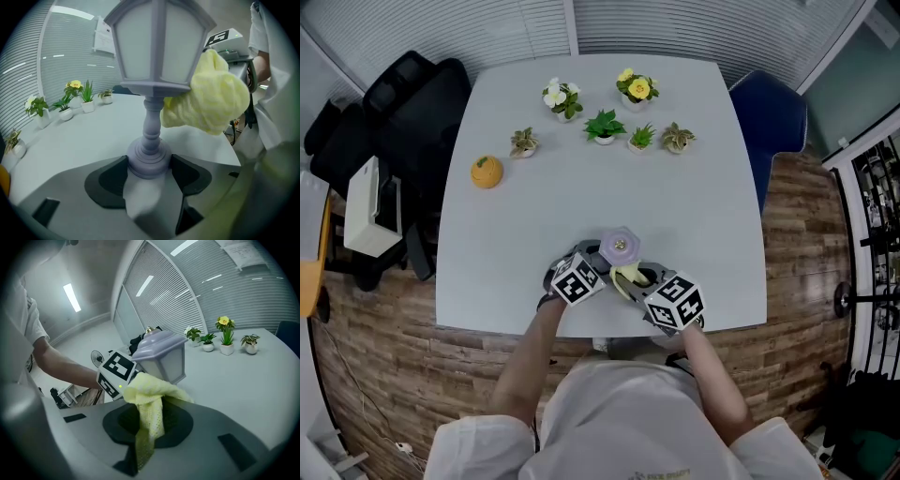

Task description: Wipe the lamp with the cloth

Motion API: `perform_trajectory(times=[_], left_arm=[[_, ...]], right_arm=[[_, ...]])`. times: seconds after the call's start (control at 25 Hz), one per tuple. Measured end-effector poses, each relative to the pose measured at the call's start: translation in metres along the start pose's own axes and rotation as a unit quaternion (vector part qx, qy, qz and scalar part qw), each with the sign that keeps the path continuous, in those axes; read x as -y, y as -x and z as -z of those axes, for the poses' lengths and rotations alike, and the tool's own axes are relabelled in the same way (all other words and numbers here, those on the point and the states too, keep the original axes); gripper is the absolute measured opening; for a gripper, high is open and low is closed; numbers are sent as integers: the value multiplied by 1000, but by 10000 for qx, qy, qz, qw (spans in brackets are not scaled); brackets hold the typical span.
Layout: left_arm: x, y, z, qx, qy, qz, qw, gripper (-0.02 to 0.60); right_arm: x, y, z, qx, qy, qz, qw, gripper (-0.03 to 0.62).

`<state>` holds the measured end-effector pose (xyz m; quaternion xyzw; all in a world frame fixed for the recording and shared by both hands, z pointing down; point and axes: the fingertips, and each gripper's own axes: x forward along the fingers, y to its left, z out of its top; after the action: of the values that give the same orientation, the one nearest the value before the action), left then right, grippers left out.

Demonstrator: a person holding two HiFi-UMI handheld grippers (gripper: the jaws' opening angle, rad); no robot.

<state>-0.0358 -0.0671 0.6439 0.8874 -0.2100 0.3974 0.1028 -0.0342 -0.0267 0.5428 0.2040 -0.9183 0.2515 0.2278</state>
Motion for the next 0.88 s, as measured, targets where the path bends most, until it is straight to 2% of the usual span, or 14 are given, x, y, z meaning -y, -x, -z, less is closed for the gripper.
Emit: perform_trajectory(times=[0.36, 0.88], left_arm=[[0, 0, -1, 9, -2, -6, 10000, 304], [0, 1, -1, 28, -21, -12, 10000, 304]], right_arm=[[17, -11, 5, -186, -50, 285, 9994, 40], [27, -21, 6, -272, -105, 209, 9994, 40]])
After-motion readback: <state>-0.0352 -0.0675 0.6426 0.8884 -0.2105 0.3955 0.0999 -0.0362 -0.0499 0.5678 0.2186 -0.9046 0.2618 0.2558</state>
